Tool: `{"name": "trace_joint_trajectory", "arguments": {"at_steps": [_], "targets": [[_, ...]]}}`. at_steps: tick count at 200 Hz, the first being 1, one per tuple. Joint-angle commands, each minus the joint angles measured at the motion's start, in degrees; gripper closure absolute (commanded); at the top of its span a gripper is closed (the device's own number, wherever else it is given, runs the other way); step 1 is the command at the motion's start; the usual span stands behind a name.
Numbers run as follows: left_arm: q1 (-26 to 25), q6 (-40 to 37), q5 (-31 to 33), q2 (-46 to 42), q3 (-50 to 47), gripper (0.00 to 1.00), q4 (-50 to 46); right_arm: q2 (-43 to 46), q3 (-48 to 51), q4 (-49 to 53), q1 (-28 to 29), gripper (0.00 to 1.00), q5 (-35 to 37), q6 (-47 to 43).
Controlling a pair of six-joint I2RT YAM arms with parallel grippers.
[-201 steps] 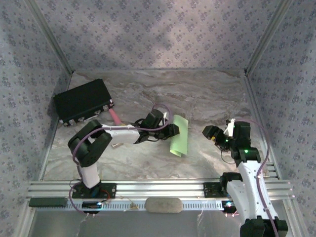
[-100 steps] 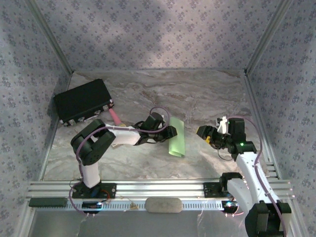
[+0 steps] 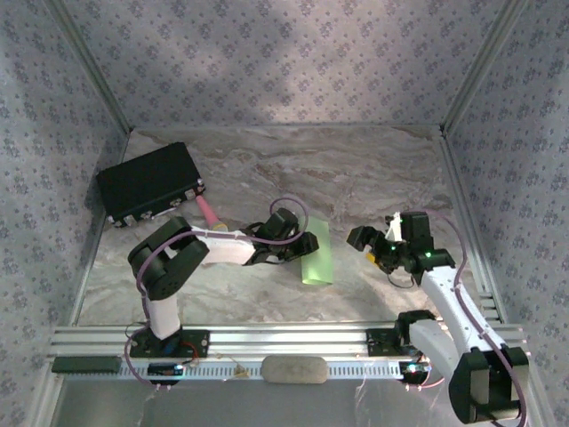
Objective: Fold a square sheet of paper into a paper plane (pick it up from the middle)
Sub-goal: First fold the square sheet of paper in half at the center of the table.
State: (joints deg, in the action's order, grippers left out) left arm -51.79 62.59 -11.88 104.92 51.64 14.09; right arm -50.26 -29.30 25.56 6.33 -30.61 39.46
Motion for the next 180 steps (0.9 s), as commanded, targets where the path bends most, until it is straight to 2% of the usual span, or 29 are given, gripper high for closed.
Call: {"name": "trace_joint_trajectory", "arguments": {"at_steps": [1,16,33,57,81,118,180], "targets": [[-0.6,-3.7,3.0,-1.7,1.4,0.47,-7.1,2.9,-0.8,0.4,1.5,0.04,6.0,2.3],[-1.0,-5.0,4.5,-2.4,1.9,0.42,-8.9,4.7,0.7,-0.4,1.6,0.06,5.4,0.9],[-1.0,-6.2,6.0,-3.3,2.5,0.42,-11.4,5.0,1.5,-0.6,1.7,0.21,3.8,-0.2],[-1.0,-8.0,8.2,-4.8,2.6,0.4,-14.1,3.1,3.0,-6.2,2.0,0.29,-1.9,1.7],[-1.0,-8.8,8.9,-5.4,2.0,0.41,-14.3,-0.2,1.7,-5.9,3.0,0.42,-1.9,1.3],[-1.0,-8.4,8.6,-4.4,2.2,0.43,-14.3,-3.4,1.0,-6.4,4.4,0.47,-2.3,0.2],[-0.8,-8.8,8.0,-2.3,3.4,0.42,-15.4,-3.8,1.6,-6.7,5.2,0.47,-1.4,0.4]]}}
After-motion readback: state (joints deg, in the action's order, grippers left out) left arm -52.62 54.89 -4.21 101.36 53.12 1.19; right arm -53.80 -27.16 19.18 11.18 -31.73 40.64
